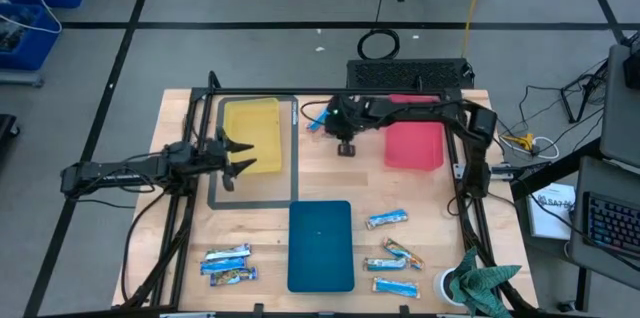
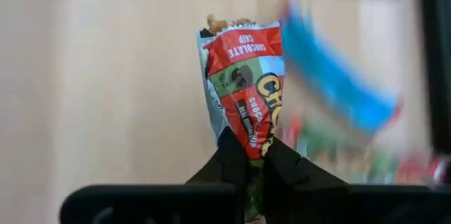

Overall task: Pick and place Granola Bars by type
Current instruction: Put the red granola bar into the yellow bin

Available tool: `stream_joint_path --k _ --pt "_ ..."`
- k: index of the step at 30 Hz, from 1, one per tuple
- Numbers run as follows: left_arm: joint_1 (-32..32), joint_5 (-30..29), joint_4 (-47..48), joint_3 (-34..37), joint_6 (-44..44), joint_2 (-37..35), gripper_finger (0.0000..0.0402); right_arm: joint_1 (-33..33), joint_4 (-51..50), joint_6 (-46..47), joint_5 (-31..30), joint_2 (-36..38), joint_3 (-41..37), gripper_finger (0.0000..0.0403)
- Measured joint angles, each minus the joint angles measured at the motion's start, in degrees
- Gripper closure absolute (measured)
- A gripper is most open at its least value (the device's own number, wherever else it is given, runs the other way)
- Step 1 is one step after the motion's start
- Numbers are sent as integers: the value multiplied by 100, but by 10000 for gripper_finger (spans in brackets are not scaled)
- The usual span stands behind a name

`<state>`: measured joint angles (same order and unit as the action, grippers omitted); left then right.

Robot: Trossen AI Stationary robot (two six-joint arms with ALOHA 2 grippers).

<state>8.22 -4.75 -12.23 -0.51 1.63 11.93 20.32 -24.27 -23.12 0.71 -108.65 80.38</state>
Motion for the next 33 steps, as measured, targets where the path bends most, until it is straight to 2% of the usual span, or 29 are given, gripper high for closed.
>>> stream_joint_path --k 4,9,16,21,28,33 --pt "1 0 -715 0 -1 33 190 -351 1087 108 798 281 3 395" --pt "1 -81 -1609 0 -332 483 190 -705 2558 272 1755 329 7 396" --pt "1 215 -3213 0 -712 1797 190 -1005 3469 316 2305 328 7 397" --pt "1 931 -4343 -300 -597 3173 190 -1032 3800 527 2669 333 7 397" --pt "2 2149 -4378 -1636 -997 5086 190 -1032 3871 686 2811 329 9 397" --pt "165 2752 -4407 -2092 -1099 5758 190 -1045 3792 820 2876 329 7 397"
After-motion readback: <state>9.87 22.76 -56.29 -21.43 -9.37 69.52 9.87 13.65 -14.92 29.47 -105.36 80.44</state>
